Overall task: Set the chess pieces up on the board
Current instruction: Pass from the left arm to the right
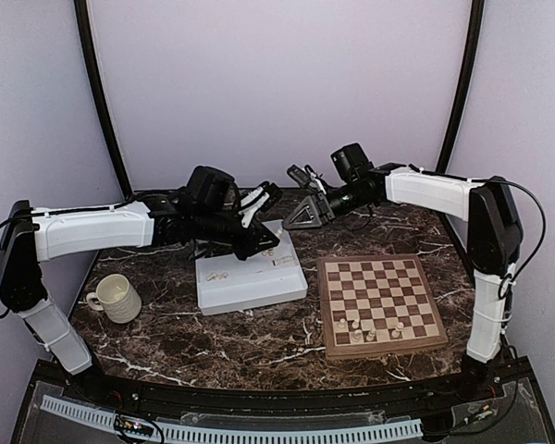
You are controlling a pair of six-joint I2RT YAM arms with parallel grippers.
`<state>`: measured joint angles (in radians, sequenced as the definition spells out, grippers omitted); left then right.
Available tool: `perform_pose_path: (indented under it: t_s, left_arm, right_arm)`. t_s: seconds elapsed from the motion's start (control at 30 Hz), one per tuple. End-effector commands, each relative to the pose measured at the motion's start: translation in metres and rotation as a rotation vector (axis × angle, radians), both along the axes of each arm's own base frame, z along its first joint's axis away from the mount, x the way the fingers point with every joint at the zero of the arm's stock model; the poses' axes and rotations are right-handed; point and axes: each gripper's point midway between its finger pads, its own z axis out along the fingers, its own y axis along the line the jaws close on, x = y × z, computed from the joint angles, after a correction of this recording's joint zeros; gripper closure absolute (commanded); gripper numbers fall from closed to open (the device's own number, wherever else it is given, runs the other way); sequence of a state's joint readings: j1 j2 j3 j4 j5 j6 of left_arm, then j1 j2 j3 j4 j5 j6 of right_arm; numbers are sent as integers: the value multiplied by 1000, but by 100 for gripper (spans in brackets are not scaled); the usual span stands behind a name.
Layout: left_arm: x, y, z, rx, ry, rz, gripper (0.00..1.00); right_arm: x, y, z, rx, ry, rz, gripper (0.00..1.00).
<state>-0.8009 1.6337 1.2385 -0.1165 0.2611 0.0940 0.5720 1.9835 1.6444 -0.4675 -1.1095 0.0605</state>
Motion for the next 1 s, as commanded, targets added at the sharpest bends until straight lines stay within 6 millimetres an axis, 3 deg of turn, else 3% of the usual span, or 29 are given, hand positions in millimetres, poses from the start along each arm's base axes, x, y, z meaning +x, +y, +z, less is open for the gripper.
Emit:
perform_pose_path:
  t_s: [0.0,0.3,0.47,0.5,0.57,0.7,0.97]
  left_arm:
    - [1,2,14,-14,-51,0,93]
    - [2,1,9,-5,-51,3,93]
    - [7,2,4,12,-58,24,93]
    - [9,3,3,17,-61,32,92]
    - [13,6,-1,33,-64,57,77]
    - [20,9,-12,61,-59,96,67]
    - [30,19,-28,121,-53,165,65]
  right_arm:
    - [-10,15,7,29,31,51,47]
    - [-8,23,-2,38,81,67,64]
    - [-8,27,-5,45,100,76,87]
    - [-7,28,-6,45,100,75,90]
    - [-5,29,-6,46,94,73,95]
    - [4,33,-3,48,69,61,98]
    - [19,36,-8,24,27,33,99]
